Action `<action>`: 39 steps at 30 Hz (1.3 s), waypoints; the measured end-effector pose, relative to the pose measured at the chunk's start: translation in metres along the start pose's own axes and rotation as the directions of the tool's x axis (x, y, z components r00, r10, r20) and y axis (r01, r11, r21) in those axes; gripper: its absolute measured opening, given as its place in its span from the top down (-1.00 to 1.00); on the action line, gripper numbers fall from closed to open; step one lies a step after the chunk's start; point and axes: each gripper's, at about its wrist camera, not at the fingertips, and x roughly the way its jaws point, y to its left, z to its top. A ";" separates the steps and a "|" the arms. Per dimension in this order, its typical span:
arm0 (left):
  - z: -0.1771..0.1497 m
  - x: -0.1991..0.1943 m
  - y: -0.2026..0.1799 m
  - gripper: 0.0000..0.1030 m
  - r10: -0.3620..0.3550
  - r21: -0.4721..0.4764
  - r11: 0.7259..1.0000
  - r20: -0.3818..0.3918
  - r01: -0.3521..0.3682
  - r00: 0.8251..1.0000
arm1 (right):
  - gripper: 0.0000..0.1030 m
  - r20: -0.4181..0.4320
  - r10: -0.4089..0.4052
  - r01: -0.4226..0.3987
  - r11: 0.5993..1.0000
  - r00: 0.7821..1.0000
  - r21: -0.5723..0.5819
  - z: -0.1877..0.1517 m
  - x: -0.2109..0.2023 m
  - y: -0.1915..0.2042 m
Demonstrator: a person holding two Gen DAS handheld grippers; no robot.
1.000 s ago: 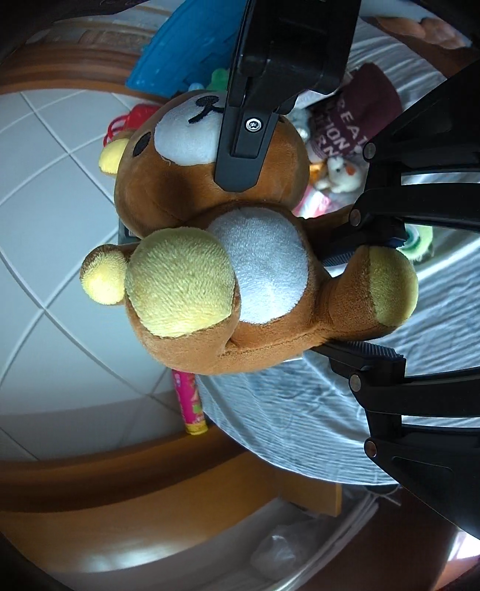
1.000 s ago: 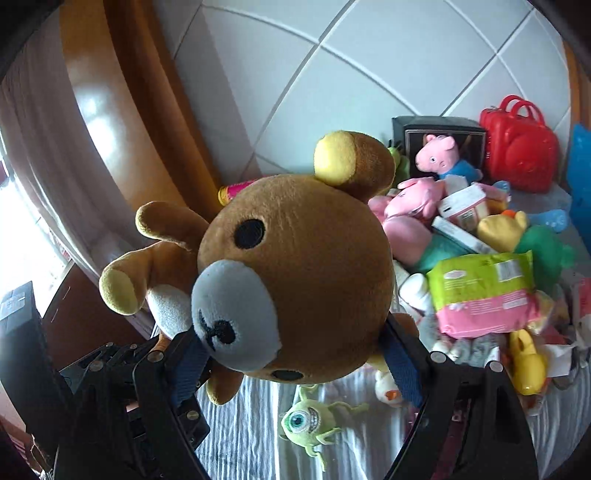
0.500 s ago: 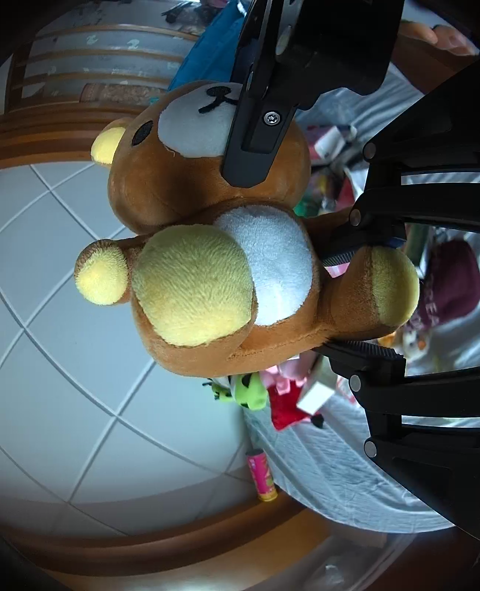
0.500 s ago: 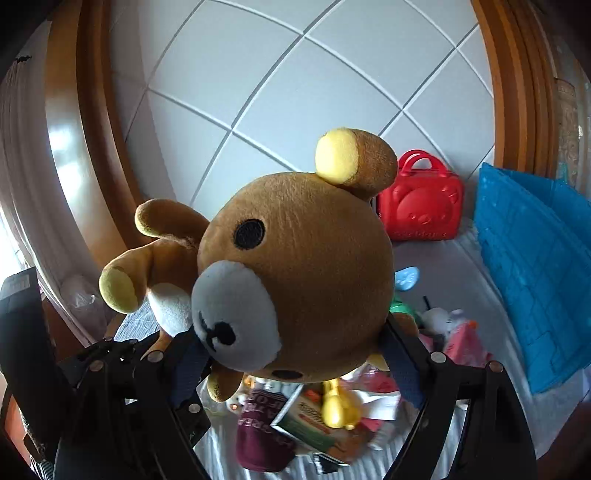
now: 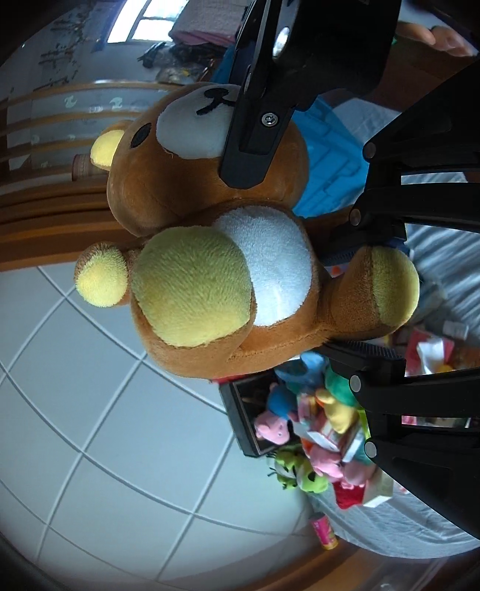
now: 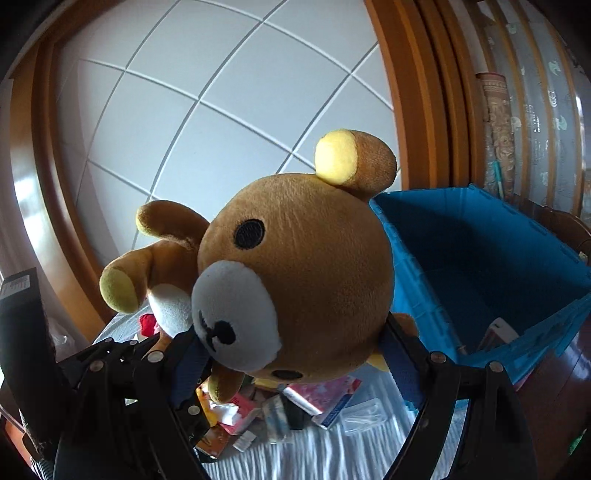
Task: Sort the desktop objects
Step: 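Lift the brown plush bear with both tools and carry it over the crate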
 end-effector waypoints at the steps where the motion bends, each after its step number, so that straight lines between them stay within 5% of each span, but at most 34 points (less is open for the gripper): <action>1: 0.008 0.004 -0.012 0.27 -0.017 0.005 1.000 0.005 0.017 1.000 | -0.64 0.009 -0.018 0.018 1.000 1.000 0.001 0.005 -0.004 -0.013; 11: 0.074 0.043 -0.131 0.27 -0.158 0.062 0.986 0.000 0.157 0.988 | -0.65 0.053 -0.182 0.180 0.983 0.982 0.040 0.044 -0.029 -0.144; 18: 0.101 0.068 -0.210 0.26 -0.159 0.092 0.983 -0.021 0.160 0.987 | -0.65 0.038 -0.207 0.204 0.977 0.978 0.063 0.058 -0.020 -0.226; 27: 0.127 0.133 -0.294 0.26 -0.040 0.010 0.999 -0.082 0.041 0.996 | -0.65 -0.035 -0.084 0.085 0.996 0.996 0.013 0.077 0.039 -0.308; 39: 0.125 0.198 -0.324 0.25 0.098 -0.018 0.994 -0.192 -0.104 0.976 | -0.65 -0.117 0.080 -0.075 0.996 0.990 0.048 0.071 0.099 -0.374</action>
